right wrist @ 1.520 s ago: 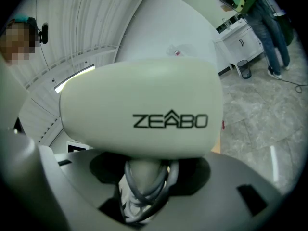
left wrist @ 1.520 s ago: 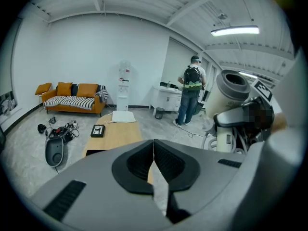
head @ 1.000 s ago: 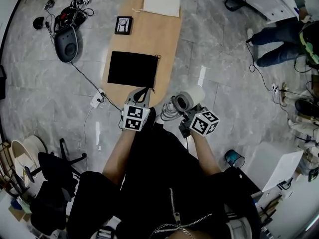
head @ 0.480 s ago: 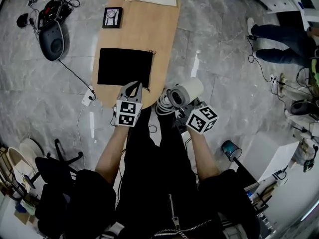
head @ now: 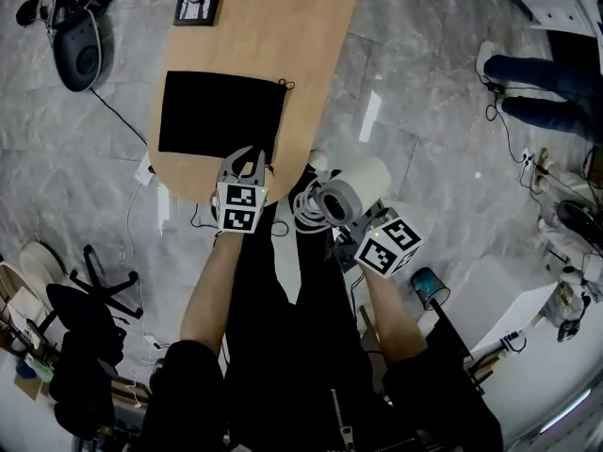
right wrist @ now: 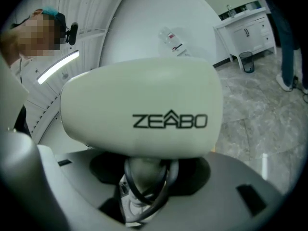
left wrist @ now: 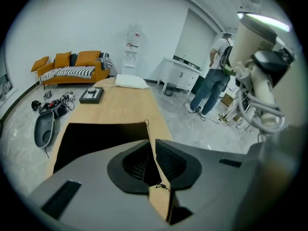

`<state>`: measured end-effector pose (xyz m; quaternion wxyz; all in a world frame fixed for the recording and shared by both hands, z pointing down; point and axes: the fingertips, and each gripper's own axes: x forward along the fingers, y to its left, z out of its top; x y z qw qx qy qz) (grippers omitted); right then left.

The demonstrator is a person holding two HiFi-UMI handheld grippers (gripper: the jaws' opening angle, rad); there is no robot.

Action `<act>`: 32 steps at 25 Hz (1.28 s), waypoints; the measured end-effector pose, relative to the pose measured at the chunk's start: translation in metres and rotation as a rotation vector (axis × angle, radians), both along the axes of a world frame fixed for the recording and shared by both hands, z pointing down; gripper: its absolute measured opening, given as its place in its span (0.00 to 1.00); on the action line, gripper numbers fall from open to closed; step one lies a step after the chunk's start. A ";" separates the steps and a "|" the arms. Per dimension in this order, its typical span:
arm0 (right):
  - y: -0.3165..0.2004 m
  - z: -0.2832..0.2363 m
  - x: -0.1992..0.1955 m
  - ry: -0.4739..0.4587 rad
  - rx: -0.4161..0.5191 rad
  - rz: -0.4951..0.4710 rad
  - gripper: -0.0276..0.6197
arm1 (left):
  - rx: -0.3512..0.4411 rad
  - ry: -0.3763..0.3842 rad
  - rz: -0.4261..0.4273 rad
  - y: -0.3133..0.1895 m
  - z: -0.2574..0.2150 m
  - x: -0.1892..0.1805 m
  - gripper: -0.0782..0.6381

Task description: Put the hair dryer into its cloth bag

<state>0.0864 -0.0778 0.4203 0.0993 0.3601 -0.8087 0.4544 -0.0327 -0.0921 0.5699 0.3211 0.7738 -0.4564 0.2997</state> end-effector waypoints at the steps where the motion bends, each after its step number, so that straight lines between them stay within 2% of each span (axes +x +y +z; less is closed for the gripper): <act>1: 0.001 0.008 0.000 -0.003 -0.007 -0.012 0.41 | -0.019 -0.004 -0.005 0.001 0.015 0.001 0.18; 4: 0.006 0.036 0.003 0.002 -0.020 -0.045 0.41 | -0.065 -0.025 0.002 0.011 0.057 0.008 0.26; 11: 0.011 0.091 0.016 0.005 -0.049 -0.103 0.41 | -0.102 -0.103 0.039 -0.003 0.116 0.032 0.32; 17: 0.012 0.122 0.023 0.005 -0.049 -0.158 0.41 | -0.114 -0.194 0.099 -0.014 0.155 0.045 0.33; 22: 0.010 0.135 0.031 -0.007 -0.056 -0.174 0.41 | -0.112 -0.265 0.102 -0.018 0.160 0.039 0.28; 28: 0.007 0.147 0.028 -0.023 -0.066 -0.182 0.41 | -0.111 -0.241 0.105 -0.016 0.154 0.033 0.16; 32: 0.005 0.149 0.023 -0.037 -0.066 -0.183 0.41 | -0.097 -0.197 0.084 -0.017 0.138 0.027 0.16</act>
